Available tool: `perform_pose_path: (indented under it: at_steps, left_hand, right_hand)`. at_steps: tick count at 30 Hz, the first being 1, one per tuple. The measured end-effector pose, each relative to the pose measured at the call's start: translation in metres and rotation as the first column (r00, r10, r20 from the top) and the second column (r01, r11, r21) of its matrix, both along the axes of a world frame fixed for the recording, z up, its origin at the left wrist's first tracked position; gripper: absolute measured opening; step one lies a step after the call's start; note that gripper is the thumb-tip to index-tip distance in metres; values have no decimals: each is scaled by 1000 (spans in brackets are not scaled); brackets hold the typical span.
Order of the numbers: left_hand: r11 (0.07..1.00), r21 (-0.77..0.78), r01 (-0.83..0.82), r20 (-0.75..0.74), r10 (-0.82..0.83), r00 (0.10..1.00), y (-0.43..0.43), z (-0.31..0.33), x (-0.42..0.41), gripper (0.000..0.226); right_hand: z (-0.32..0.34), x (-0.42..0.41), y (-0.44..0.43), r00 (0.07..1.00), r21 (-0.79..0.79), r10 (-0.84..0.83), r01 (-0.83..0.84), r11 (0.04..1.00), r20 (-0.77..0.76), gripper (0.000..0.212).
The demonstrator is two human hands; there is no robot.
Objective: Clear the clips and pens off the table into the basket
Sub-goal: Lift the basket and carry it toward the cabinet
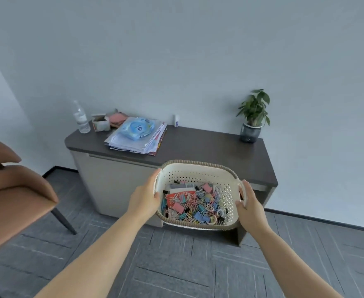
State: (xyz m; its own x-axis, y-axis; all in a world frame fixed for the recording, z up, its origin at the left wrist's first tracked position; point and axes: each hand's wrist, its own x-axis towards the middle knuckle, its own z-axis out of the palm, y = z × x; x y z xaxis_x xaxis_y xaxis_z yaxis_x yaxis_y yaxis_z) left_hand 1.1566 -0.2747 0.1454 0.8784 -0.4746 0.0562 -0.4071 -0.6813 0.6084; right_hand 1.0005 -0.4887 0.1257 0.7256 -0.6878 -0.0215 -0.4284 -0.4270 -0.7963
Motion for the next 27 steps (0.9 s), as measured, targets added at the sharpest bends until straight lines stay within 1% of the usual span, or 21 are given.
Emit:
perform_pose_path:
  at_steps: [6,10,13,17,22,27]
  left_hand:
    - [999,-40,6,-19,-7,1000,-77,6,85,66]
    - [998,-59,33,-7,-33,999,-132,-3,150,64]
    - [994,-74,76,-26,-78,997,-177,-14,208,64]
    - [990,-37,133,-31,-134,990,-233,-28,285,65]
    - [979,-29,203,-92,-205,975,-293,-50,366,69]
    - [979,-8,203,-177,-201,963,-339,-70,400,68]
  right_hand:
    - [8,88,-75,1000,-44,0,-1,999,-22,60]
    - [4,149,-118,998,-38,-55,54,998,-22,57]
    - [-8,197,-156,994,-20,-106,106,994,-15,58]
    - [-25,260,-204,987,25,-157,157,987,-20,60]
    - [-41,323,-256,976,57,-207,211,976,-63,62]
    - [-58,361,-307,966,75,-213,226,971,-146,62]
